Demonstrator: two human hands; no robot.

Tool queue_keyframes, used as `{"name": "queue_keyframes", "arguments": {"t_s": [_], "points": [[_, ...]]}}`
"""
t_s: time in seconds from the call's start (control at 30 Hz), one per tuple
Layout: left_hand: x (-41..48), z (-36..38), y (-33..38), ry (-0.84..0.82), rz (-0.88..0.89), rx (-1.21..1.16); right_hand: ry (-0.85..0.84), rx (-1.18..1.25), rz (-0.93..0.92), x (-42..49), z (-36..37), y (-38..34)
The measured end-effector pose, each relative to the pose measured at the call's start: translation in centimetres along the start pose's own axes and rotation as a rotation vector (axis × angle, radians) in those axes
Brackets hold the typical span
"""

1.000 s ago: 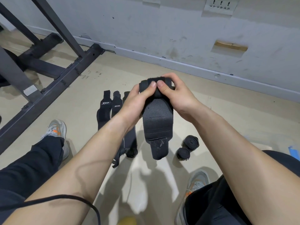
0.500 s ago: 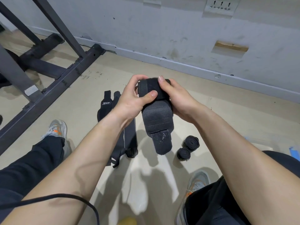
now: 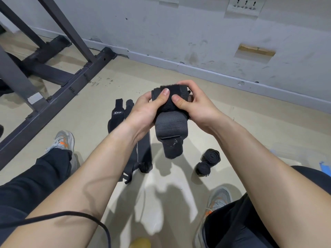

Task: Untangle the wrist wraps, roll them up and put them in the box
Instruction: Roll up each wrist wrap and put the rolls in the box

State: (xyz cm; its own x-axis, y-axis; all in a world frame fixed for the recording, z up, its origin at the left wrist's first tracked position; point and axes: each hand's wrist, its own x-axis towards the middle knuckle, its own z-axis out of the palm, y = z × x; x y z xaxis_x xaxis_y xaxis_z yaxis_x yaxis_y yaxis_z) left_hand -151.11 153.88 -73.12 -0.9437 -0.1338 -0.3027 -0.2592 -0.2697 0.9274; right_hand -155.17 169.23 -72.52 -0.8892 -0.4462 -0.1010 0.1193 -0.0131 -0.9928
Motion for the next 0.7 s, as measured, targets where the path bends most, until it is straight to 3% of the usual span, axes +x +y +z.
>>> {"name": "queue_keyframes", "arguments": {"t_s": [0.13, 0.23, 0.37, 0.53, 0.7], "points": [[0.1, -0.4, 0.2, 0.01, 0.031, 0.028, -0.031, 0.052, 0.2, -0.2, -0.3, -0.9], [-0.1, -0.3, -0.3, -0.032, 0.048, 0.076, 0.021, -0.051, 0.287, 0.1, -0.4, -1.0], [-0.3, 0.1, -1.2, -0.072, 0.088, 0.111, 0.012, -0.226, 0.306, 0.5, -0.7, -0.7], [-0.6, 0.0, -1.3, -0.086, 0.049, 0.07, 0.002, -0.11, 0.265, 0.4, -0.8, -0.1], [-1.1, 0.3, -0.3, -0.087, -0.11, -0.067, 0.092, -0.083, 0.177, 0.7, -0.2, 0.4]]}}
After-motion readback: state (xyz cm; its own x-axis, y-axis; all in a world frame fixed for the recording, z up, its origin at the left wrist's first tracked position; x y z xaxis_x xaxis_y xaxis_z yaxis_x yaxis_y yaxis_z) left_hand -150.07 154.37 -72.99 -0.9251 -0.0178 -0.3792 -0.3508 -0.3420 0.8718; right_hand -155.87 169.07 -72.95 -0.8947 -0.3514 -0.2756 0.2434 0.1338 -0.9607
